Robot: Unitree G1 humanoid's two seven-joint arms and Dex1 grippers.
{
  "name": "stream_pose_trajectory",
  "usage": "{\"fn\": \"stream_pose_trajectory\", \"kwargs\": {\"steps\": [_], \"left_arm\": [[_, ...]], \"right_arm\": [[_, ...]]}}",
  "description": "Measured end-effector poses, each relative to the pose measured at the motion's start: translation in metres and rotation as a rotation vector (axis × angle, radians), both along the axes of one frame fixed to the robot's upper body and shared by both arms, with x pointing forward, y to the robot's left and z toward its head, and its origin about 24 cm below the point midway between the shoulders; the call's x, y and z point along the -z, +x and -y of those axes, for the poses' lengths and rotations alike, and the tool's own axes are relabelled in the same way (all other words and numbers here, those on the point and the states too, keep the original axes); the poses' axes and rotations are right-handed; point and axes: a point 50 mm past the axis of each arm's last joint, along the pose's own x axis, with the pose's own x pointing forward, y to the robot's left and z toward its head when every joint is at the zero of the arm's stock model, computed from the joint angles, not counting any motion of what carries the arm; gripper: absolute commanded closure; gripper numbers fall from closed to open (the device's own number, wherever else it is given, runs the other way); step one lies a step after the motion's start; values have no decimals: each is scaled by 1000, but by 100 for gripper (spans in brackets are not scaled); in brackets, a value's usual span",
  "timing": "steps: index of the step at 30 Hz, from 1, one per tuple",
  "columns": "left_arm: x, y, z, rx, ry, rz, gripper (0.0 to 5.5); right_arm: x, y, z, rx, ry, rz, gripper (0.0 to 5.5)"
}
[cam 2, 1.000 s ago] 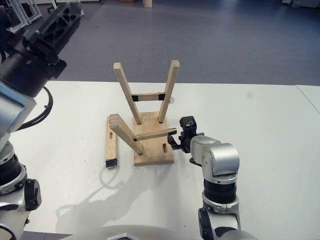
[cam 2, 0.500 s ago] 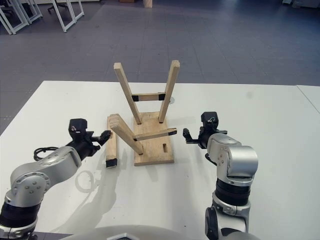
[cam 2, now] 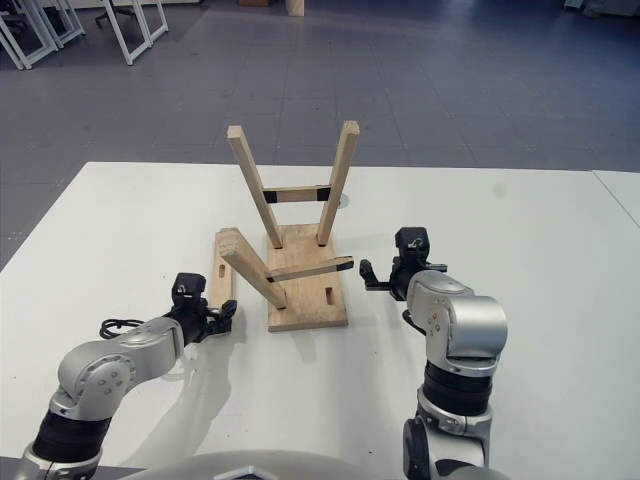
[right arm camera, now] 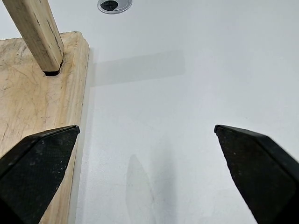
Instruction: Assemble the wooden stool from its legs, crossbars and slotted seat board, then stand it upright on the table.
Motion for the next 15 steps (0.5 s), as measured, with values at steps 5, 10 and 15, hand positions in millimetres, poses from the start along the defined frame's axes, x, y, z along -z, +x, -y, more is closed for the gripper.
{"fn": "stream_pose_trajectory", "kwargs": {"steps": [5,10,15], "left_arm": [[6,-1,-4,1,32,8,244],[12,-3,-14,-17,46,11,329],[18,-3,-20,-46,-7,30,345]], "right_arm": [[1,0,-3,-3,10,-1,13],[0,0,-2,1,11,0,13],[-14,8,15,90,9,77,13]]}}
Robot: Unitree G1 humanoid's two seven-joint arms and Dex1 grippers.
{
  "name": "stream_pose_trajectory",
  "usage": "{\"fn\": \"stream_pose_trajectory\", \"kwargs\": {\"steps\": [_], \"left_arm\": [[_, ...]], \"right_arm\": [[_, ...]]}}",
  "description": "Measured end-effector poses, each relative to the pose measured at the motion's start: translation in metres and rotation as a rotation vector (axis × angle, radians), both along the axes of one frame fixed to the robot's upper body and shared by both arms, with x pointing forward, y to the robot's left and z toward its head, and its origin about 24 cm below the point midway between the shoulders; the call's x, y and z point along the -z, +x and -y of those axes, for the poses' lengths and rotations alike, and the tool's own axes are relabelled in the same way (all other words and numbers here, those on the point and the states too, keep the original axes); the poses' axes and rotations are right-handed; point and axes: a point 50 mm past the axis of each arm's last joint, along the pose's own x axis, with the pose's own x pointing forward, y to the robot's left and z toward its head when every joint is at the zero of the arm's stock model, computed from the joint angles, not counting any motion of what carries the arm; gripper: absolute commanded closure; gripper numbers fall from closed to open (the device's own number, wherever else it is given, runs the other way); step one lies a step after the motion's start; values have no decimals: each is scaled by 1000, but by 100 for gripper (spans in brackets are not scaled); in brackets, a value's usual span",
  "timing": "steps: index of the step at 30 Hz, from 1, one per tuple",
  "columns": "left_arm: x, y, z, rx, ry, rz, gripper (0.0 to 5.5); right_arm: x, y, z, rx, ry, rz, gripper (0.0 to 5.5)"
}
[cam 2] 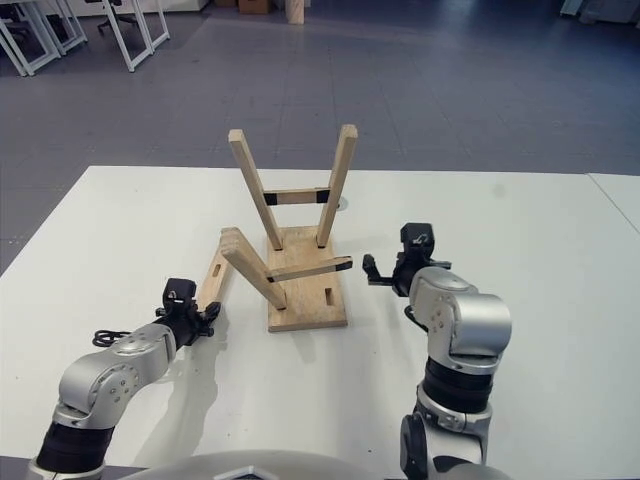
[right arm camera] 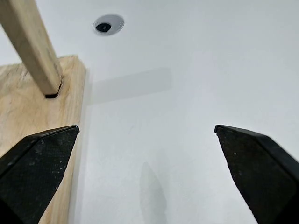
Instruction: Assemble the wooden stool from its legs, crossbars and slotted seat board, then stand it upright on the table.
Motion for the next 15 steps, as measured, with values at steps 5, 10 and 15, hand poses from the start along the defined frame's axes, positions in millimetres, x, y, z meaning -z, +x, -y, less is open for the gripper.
{"fn": "stream_pose_trajectory", "kwargs": {"steps": [5,10,15], "left_arm": [[7,-1,-13,-25,-87,61,345],[-30,10,-76,-74,-269,209,345],[-179,50,-68,351,-630,734,345]], "right_arm": [[-22,15,14,36,-18,178,13],[-50,25,14,-208,351,317,13],[-91,41,-7,-606,761,373,13]]}}
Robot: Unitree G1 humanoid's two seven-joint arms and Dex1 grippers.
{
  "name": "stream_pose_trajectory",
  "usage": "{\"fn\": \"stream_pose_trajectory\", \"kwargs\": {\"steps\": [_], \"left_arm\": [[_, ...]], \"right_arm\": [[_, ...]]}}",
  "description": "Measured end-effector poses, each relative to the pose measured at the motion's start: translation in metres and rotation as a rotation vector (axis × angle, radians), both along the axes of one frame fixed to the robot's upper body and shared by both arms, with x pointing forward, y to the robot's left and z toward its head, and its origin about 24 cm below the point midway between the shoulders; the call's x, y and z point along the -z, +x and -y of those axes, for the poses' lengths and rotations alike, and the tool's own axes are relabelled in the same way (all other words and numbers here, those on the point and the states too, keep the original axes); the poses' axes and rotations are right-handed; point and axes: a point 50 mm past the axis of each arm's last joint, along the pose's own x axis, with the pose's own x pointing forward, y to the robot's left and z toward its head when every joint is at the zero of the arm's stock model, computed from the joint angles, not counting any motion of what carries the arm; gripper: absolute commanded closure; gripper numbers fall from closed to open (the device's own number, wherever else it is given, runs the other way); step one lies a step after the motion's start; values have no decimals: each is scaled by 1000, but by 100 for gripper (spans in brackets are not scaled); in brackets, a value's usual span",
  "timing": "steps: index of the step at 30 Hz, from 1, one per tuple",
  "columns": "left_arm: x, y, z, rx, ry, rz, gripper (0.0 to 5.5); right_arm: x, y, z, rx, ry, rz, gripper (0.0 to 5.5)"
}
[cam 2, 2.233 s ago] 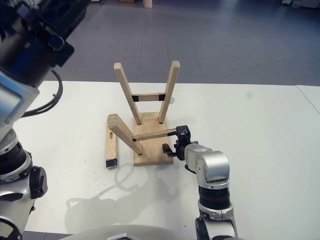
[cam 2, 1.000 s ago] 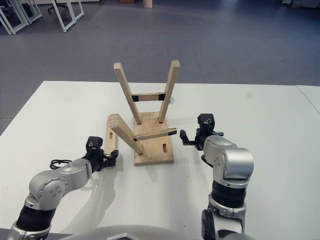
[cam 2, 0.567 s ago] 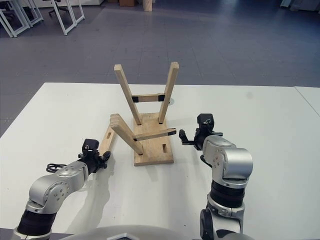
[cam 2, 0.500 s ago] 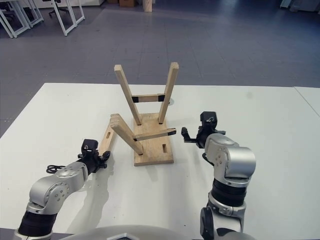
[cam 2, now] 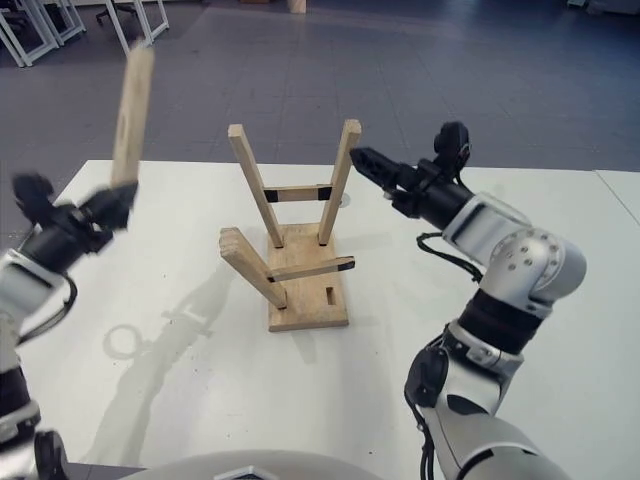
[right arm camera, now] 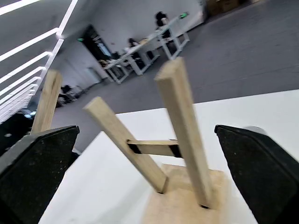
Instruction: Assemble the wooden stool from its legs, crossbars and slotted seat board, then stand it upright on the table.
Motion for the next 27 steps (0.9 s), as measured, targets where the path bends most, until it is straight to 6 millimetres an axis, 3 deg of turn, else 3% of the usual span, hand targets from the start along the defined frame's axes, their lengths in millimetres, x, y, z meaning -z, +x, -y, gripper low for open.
{"fn": "stream_pose_trajectory", "kwargs": {"steps": [1,2,5,9,15,22,27], "left_arm": [[-14,2,14,127,-33,48,345],[-14,3,22,195,-43,42,345],[4,6,54,370,-50,-36,345],[1,5,84,556,-93,-32,345],[-7,11,97,673,-103,-18,345],[-1,11,103,750,-99,-51,345],[2,10,99,774,-70,-74,345]], "right_arm": [[-10,2,-5,-82,53,22,13],[-15,3,-8,-127,79,30,13],[-30,2,-22,-289,148,51,13],[-41,-2,-39,-427,165,103,13],[-40,-1,-54,-476,152,112,13],[-44,-2,-65,-577,214,120,142],[-46,-8,-61,-682,187,133,229]]}}
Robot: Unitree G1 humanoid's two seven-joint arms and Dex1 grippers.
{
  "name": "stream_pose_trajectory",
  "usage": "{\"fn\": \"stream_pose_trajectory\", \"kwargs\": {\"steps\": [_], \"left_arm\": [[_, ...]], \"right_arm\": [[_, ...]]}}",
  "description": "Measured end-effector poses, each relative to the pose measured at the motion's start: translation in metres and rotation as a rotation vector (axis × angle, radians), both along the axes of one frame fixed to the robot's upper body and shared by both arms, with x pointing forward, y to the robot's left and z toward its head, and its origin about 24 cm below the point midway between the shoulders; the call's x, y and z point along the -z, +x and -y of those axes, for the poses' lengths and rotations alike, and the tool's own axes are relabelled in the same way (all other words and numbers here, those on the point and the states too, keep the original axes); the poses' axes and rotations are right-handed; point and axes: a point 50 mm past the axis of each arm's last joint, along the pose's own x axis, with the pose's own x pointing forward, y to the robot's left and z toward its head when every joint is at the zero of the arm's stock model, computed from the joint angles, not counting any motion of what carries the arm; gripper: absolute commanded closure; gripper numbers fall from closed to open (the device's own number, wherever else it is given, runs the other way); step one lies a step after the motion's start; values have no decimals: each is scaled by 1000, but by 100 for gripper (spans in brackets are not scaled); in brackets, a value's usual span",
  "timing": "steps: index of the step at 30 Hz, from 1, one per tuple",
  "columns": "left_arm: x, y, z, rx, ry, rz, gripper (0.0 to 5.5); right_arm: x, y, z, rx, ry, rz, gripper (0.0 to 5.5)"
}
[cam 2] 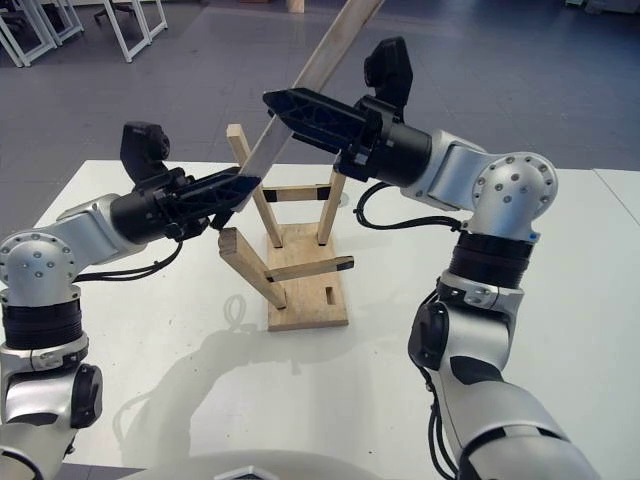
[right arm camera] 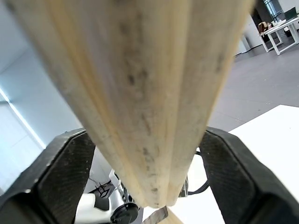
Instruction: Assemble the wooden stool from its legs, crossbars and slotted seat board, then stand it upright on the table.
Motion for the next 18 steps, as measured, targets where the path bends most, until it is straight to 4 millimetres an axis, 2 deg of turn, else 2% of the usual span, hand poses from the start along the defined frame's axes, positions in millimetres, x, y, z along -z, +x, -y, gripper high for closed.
{"fn": "stream_pose_trajectory", "kwargs": {"steps": [6,18], "left_arm": [[0,-1,-2,19,17,7,345],[0,1,-3,8,27,8,345]], "right_arm": [[4,3,6,-22,-30,-9,336],[5,6,4,-4,-34,-9,344]]}}
